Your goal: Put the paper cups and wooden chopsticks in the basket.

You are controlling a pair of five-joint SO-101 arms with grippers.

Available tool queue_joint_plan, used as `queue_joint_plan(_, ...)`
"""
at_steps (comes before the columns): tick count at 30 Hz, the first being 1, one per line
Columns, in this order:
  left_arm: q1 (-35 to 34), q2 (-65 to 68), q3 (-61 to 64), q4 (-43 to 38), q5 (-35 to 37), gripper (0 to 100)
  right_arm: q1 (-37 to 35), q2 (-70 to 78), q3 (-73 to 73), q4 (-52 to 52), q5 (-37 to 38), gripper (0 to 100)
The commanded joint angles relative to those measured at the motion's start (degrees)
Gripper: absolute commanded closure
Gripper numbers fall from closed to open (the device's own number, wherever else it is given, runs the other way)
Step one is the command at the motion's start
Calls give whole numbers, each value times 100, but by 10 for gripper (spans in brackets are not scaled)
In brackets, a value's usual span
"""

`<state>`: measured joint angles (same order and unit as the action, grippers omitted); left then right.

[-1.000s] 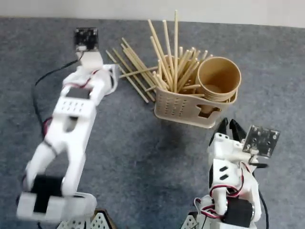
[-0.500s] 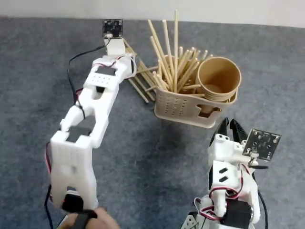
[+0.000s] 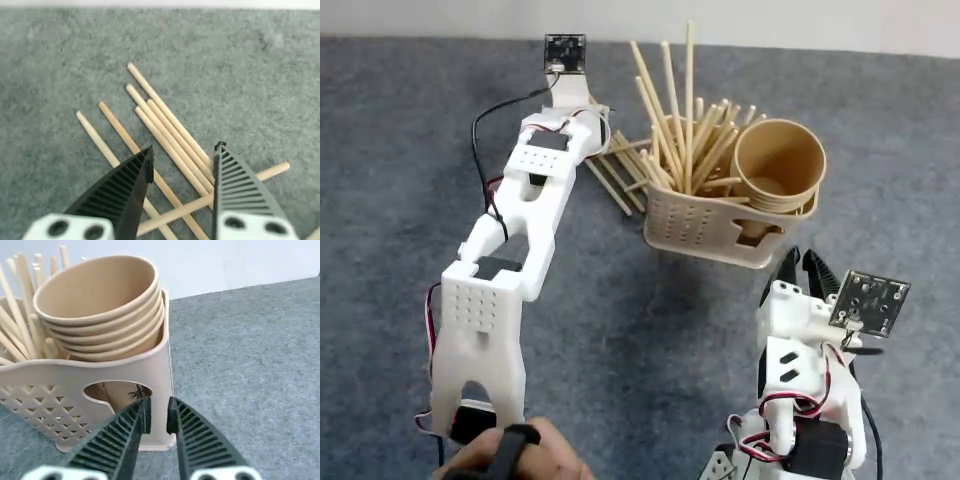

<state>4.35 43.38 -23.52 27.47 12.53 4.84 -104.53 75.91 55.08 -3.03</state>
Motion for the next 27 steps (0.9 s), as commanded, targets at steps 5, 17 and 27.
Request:
queue_joint_plan(5,101,927,-1007,-862,-176,846,57,-22,-48,-92,-53,930)
queue_joint_plan(17,198,3310,-4312,97,-826,888,48,-22,-48,145,-62,930)
queue_joint_plan(27,57,3881,-6554,3525,-1486,892,48,-22,-48,145,-62,930)
